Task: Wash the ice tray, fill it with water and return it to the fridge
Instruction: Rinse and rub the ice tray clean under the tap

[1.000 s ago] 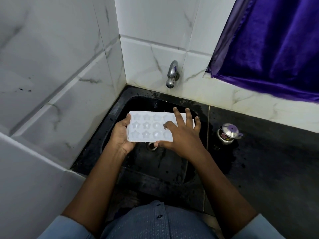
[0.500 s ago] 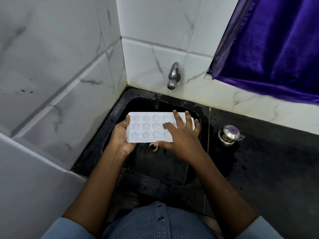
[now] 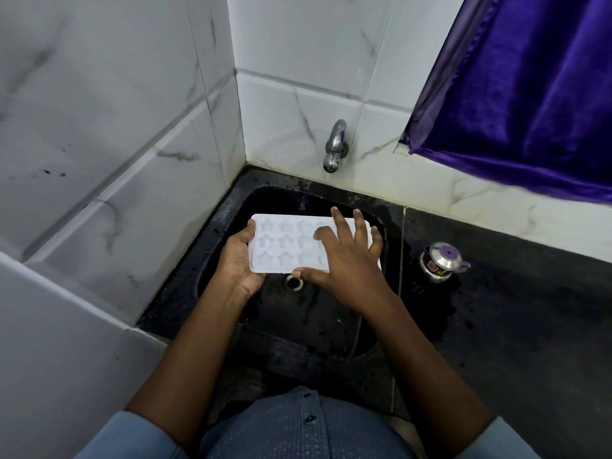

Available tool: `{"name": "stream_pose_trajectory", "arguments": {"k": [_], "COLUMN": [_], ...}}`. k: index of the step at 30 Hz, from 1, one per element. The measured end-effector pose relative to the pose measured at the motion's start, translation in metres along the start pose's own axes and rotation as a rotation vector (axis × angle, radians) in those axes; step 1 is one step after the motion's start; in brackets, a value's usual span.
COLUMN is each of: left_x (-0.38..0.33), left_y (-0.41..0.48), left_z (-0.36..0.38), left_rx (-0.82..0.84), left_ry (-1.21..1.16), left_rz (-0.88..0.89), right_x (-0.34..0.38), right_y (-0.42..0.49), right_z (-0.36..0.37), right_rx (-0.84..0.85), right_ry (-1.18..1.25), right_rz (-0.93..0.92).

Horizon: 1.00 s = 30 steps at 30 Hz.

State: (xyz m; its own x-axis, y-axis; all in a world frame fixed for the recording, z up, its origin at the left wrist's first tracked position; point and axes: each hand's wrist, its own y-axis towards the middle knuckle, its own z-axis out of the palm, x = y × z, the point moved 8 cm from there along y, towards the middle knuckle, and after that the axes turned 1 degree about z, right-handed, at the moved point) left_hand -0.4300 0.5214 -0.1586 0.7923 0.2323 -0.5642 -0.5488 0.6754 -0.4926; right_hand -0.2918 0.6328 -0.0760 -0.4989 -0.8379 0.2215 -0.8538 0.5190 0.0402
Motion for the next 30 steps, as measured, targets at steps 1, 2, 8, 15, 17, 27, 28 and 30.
{"name": "stream_pose_trajectory", "arguments": {"k": [1, 2, 8, 15, 17, 27, 28, 30], "left_x": [0.001, 0.003, 0.007, 0.006, 0.008, 0.016, 0.017, 0.016], "left_y": [0.000, 0.000, -0.001, -0.002, -0.002, -0.008, -0.008, -0.009], "left_z": [0.001, 0.002, 0.004, 0.007, 0.008, 0.018, 0.017, 0.017], "left_rx": [-0.002, -0.001, -0.003, -0.008, -0.008, 0.009, 0.009, 0.008], "left_ry": [0.003, 0.004, 0.026, 0.032, 0.043, 0.055, 0.052, 0.045], "left_rz": [-0.005, -0.012, -0.020, -0.011, -0.012, -0.026, -0.025, -0.020], "right_x": [0.003, 0.005, 0.003, -0.002, -0.002, -0.005, -0.006, -0.007], "right_y": [0.001, 0.002, 0.007, 0.008, 0.007, 0.001, 0.000, -0.001], "right_z": [0.002, 0.006, 0.015, 0.015, 0.015, 0.015, 0.015, 0.015], "right_rx": [0.017, 0.036, 0.057, 0.069, 0.070, 0.064, 0.061, 0.058], "right_ry": [0.000, -0.006, -0.032, 0.000, -0.001, 0.016, 0.021, 0.032], "right_rz": [-0.019, -0.035, -0.035, -0.022, -0.023, 0.011, 0.015, 0.017]}}
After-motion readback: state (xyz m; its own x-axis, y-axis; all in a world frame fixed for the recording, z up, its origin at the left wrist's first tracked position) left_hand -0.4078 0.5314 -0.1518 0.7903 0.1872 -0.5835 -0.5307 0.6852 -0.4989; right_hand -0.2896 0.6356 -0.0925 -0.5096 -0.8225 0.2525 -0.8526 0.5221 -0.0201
